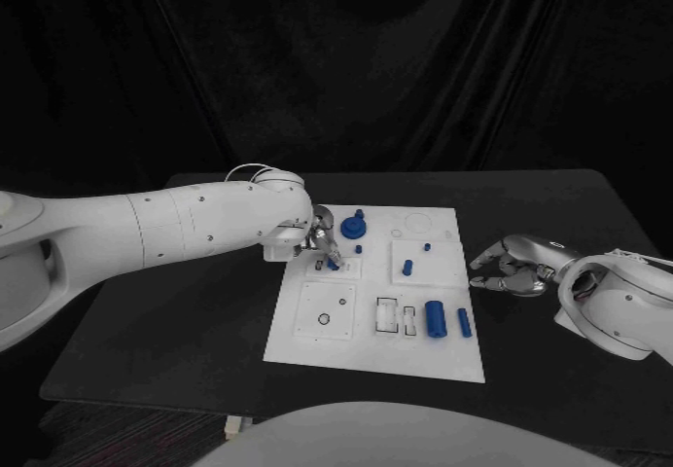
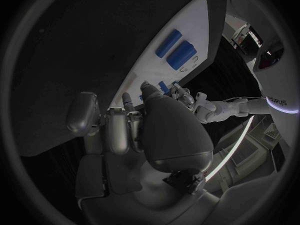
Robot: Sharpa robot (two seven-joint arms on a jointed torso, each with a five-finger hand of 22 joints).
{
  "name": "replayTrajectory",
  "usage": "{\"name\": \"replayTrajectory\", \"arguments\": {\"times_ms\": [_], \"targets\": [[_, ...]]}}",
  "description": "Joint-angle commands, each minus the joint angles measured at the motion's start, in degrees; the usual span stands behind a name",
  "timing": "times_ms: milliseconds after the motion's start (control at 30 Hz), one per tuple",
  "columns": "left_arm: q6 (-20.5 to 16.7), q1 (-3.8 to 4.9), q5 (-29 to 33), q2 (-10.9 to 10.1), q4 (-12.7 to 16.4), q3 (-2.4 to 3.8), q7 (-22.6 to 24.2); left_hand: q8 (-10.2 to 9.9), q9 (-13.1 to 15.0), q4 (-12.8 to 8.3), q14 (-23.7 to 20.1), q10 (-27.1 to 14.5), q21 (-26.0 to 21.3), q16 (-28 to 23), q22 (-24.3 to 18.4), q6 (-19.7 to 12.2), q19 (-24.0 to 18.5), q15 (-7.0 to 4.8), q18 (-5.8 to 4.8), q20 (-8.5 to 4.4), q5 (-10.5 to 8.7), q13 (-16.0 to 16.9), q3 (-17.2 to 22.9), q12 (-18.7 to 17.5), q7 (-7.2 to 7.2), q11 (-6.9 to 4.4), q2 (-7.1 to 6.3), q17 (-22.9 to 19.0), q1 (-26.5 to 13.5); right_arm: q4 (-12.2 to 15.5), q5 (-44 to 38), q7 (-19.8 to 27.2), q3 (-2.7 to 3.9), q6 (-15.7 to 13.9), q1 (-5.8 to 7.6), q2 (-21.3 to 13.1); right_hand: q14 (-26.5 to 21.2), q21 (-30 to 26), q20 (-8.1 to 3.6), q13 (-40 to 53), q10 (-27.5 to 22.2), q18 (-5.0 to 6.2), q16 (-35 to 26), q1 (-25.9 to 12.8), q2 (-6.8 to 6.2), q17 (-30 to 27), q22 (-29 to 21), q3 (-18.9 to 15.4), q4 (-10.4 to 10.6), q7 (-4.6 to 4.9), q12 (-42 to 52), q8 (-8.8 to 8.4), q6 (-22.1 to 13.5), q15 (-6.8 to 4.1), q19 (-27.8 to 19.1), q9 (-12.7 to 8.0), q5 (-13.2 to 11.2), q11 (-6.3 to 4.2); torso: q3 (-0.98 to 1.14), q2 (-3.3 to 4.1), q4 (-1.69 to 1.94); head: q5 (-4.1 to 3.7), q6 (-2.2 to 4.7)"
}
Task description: Assemble the parts on the task board
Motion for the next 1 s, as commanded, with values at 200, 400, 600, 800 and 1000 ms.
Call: {"name": "replayTrajectory", "arguments": {"times_ms": [200,400,600,800,1000], "targets": [[1.99,-0.18,-0.11,0.52,-0.29,-0.2,-2.53,0.01,0.04,0.13,5.18,1.84,0.28,-0.04,8.89,-0.27,0.0,-0.15,0.74,-0.07,-0.21,10.97,0.13,0.27,-0.01,-0.06,0.16,13.91,-0.2,0.02,-0.04,-0.37,0.03,0.49,-0.21,0.01,3.28,-0.34,0.0,10.33,2.25,0.98,-0.35,0.5,0.14,4.28,8.33,0.16,-0.31,-0.07,-0.19,-0.28,0.39,0.51,-0.29,-0.06,0.35,0.28,-0.01,0.01,0.02,0.14,0.01],[2.34,-0.19,-0.11,1.21,-1.25,-0.2,-3.39,0.11,0.06,0.11,5.25,1.93,0.44,0.05,8.94,-0.09,0.09,-0.18,0.71,-0.07,-0.04,11.06,0.16,0.37,-0.05,-0.1,0.29,14.0,-0.11,0.04,-0.04,-0.34,0.03,0.51,-0.21,0.02,3.27,-0.42,0.0,10.29,2.22,1.0,-0.36,0.52,0.15,4.27,8.31,0.17,-0.32,-0.06,-0.23,-0.28,0.39,0.52,-0.32,-0.07,0.36,0.29,0.01,0.0,0.01,0.19,0.01],[3.09,-0.19,-0.11,1.93,-2.07,-0.2,-4.24,0.23,0.1,0.09,5.31,2.04,0.6,0.11,8.98,0.13,0.19,-0.22,0.69,-0.09,0.1,11.15,0.19,0.5,-0.11,-0.15,0.43,14.07,-0.02,0.07,-0.04,-0.34,0.03,0.45,-0.21,-0.03,3.26,-0.47,0.01,10.29,2.21,1.0,-0.41,0.53,0.15,4.22,8.3,0.17,-0.33,-0.05,-0.24,-0.29,0.4,0.52,-0.33,-0.07,0.36,0.3,0.0,0.0,0.01,0.09,0.01],[3.49,-0.19,-0.11,2.23,-2.51,-0.19,-4.76,0.42,0.18,0.29,5.32,2.06,0.63,0.12,8.98,0.45,0.23,-0.26,0.69,-0.12,-0.04,11.15,-0.01,0.51,-0.14,-0.18,0.48,14.08,-0.23,0.07,-0.04,-0.35,0.03,0.45,-0.21,-0.08,3.26,-0.47,0.01,10.29,2.21,1.0,-0.41,0.53,0.15,4.22,8.3,0.17,-0.33,-0.05,-0.24,-0.29,0.4,0.52,-0.33,-0.07,0.36,0.3,-0.01,-0.01,-0.01,0.05,0.01],[4.18,-0.19,-0.11,2.35,-2.64,-0.19,-5.12,0.93,0.49,1.18,5.37,2.13,0.68,0.16,8.99,1.06,0.3,-0.33,0.68,-0.18,-0.78,11.19,-0.77,0.56,-0.26,-0.27,0.67,14.12,-1.11,0.0,-0.04,-0.33,0.03,0.45,-0.22,0.0,3.26,-0.47,0.01,10.29,2.21,1.0,-0.41,0.53,0.15,4.22,8.3,0.17,-0.33,-0.05,-0.24,-0.29,0.4,0.52,-0.33,-0.07,0.36,0.3,0.0,0.0,0.01,0.12,0.01]]}}
